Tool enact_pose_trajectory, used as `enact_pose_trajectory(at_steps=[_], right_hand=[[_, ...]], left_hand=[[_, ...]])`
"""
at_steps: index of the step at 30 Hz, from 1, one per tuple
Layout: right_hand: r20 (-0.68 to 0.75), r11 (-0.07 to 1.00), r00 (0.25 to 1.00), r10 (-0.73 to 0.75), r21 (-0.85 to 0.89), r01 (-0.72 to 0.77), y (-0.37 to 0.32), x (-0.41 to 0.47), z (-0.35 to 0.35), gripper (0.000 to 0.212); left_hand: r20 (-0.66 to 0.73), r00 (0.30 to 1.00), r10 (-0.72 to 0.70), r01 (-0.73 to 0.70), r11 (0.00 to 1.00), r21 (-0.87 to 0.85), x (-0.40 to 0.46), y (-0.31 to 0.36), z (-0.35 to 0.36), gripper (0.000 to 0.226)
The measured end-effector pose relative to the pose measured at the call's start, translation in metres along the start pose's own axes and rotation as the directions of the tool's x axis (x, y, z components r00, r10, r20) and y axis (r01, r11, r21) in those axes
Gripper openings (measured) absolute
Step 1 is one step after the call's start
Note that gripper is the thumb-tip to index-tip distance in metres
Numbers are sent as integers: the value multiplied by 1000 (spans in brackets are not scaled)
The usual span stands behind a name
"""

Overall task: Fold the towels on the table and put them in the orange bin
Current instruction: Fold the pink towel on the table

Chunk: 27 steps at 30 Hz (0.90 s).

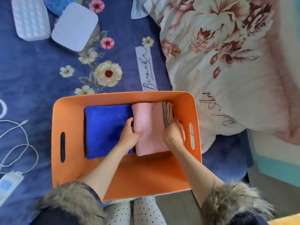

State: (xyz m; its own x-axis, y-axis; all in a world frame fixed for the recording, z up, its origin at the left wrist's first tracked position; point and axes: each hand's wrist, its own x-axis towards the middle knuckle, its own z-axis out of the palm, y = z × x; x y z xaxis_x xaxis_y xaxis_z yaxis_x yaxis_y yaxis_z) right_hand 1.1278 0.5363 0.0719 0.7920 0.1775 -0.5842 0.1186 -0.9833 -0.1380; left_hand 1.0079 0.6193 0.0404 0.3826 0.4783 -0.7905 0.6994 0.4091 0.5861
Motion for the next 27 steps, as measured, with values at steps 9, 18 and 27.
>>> enact_pose_trajectory(at_steps=[9,18,27], right_hand=[[195,760,855,-480,-396,516,27,-17,16,68],[338,577,859,-385,-638,510,19,31,27,111],[374,729,845,-382,-440,524,8,20,10,97]], left_hand=[[131,830,542,-450,513,731,-25,-4,9,82],[356,873,334,-411,111,905,18,-9,-2,110],[326,901,286,-364,86,928,27,-9,4,110]])
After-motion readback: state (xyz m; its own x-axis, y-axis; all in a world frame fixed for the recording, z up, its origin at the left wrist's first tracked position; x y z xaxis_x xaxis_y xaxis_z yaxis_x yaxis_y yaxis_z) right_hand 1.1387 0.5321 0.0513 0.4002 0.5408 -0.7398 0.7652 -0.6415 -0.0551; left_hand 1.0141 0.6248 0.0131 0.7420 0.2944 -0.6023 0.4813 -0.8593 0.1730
